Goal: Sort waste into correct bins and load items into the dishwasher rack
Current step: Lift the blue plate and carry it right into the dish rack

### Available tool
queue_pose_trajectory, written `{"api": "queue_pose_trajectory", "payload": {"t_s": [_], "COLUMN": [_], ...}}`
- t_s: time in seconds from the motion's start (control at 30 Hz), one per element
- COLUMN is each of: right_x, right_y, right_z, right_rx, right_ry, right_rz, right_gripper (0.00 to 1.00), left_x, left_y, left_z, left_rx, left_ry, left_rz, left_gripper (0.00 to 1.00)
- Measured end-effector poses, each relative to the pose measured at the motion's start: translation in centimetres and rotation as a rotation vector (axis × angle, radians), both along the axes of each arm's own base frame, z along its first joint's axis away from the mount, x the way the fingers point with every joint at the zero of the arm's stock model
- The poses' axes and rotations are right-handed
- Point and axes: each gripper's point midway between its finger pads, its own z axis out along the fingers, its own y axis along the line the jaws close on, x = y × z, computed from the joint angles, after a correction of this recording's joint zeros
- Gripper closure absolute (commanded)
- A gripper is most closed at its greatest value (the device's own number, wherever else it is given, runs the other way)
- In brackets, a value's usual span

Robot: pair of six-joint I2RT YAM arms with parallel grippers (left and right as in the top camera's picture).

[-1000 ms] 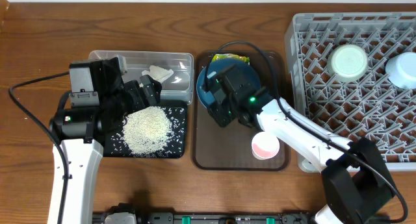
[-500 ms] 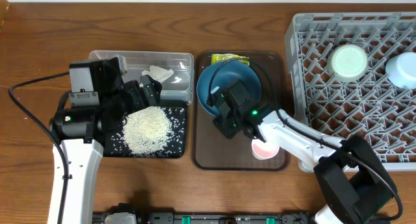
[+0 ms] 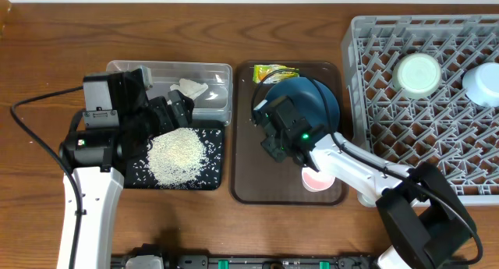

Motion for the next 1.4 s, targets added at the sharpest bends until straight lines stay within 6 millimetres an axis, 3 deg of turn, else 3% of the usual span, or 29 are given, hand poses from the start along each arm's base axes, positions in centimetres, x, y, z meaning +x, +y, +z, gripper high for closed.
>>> {"api": "queue_pose_trajectory", "payload": {"t_s": [0.17, 0.3, 0.47, 0.57, 0.67, 0.77, 0.9, 1.17, 1.4], "right_x": [0.1, 0.1, 0.5, 0.5, -0.2, -1.2, -2.2, -2.6, -1.8], "right_y": [-0.1, 0.0, -1.5, -4.0, -6.9, -9.6, -11.9, -14.6, -18.2], "right_z": [0.8, 4.0, 11.7, 17.4, 21.5, 23.7, 24.7, 24.7, 21.7], "right_rx": [0.003, 0.069, 0.206, 0.326, 0.447, 0.543, 0.664, 0.891, 0.988], "right_ry": [-0.012, -0.041, -0.125, -0.190, -0.215, -0.201, -0.127, 0.060, 0.151], "right_rz": [-0.005, -0.039, -0.126, -0.183, -0.229, -0.272, -0.297, -0.308, -0.402], "right_gripper": [0.99, 0.99, 0.99, 0.99, 0.99, 0.99, 0.99, 0.99, 0.99], "left_x": [0.0, 0.0, 0.0, 0.0, 0.0, 0.0, 0.0, 0.0, 0.0], "left_y": [0.0, 0.0, 0.0, 0.0, 0.0, 0.0, 0.0, 0.0, 0.0], "left_z": [0.0, 0.0, 0.0, 0.0, 0.0, 0.0, 0.0, 0.0, 0.0], "left_rx": [0.000, 0.000, 0.000, 0.000, 0.000, 0.000, 0.000, 0.000, 0.000], "left_ry": [0.000, 0.000, 0.000, 0.000, 0.000, 0.000, 0.000, 0.000, 0.000], "left_rz": [0.000, 0.000, 0.000, 0.000, 0.000, 0.000, 0.000, 0.000, 0.000], "left_gripper": [0.02, 0.02, 0.02, 0.02, 0.02, 0.02, 0.02, 0.02, 0.02]}}
